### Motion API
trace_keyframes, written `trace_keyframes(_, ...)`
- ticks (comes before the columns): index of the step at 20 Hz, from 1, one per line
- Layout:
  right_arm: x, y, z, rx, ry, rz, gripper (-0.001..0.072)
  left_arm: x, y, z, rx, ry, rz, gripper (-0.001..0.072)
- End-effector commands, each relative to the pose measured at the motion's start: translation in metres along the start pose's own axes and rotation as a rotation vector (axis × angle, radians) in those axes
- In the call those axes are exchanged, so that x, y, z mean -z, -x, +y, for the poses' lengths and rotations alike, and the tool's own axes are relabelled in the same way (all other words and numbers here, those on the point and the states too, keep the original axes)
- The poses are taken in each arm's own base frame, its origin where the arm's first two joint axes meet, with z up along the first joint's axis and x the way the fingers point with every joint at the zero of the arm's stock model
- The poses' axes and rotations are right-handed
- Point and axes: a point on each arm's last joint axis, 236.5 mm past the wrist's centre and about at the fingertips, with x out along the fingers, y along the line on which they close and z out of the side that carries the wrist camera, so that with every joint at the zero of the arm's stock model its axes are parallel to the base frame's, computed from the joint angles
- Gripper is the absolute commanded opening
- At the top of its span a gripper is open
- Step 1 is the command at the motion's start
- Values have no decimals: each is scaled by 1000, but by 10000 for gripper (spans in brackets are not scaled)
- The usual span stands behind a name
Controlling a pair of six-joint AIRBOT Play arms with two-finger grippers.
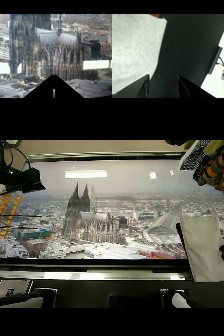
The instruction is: Fold the clothes and pants, and hang the long-sleeved shirts on hangers.
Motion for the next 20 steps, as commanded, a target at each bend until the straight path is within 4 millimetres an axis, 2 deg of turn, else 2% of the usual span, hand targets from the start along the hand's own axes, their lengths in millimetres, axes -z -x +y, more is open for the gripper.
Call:
trace_keyframes(1, -26, 33, 51, -273, 87, -118, 279, 0, -1, 0, -1, -12, 2, 20)
trace_keyframes(2, -30, 55, 78, -424, 115, -156, 202, 3, -2, 1, -1, -29, 9, 19)
trace_keyframes(4, -24, 112, 135, -748, 210, -226, 151, 14, -11, 6, -9, -38, 42, 18)
trace_keyframes(5, -11, 138, 157, -848, 308, -270, 110, 22, -16, 11, -22, -35, 54, 18)
trace_keyframes(7, 29, 165, 186, -886, 529, -325, 38, 41, -27, 22, -41, -43, 60, 19)
trace_keyframes(8, 56, 176, 199, -892, 647, -337, 37, 52, -31, 25, -41, -55, 57, 19)
trace_keyframes(11, 123, 194, 221, -885, 912, -368, 37, 78, -29, 30, -41, -46, 32, 19)
trace_keyframes(14, 162, 207, 231, -900, 1040, -399, 38, 95, -24, 32, -45, -68, 42, 19)
trace_keyframes(17, 173, 213, 236, -913, 1109, -443, 38, 113, -22, 34, -54, -66, 119, 20)
trace_keyframes(20, 174, 208, 232, -895, 1113, -419, 38, 113, -22, 34, -54, -66, 118, 20)
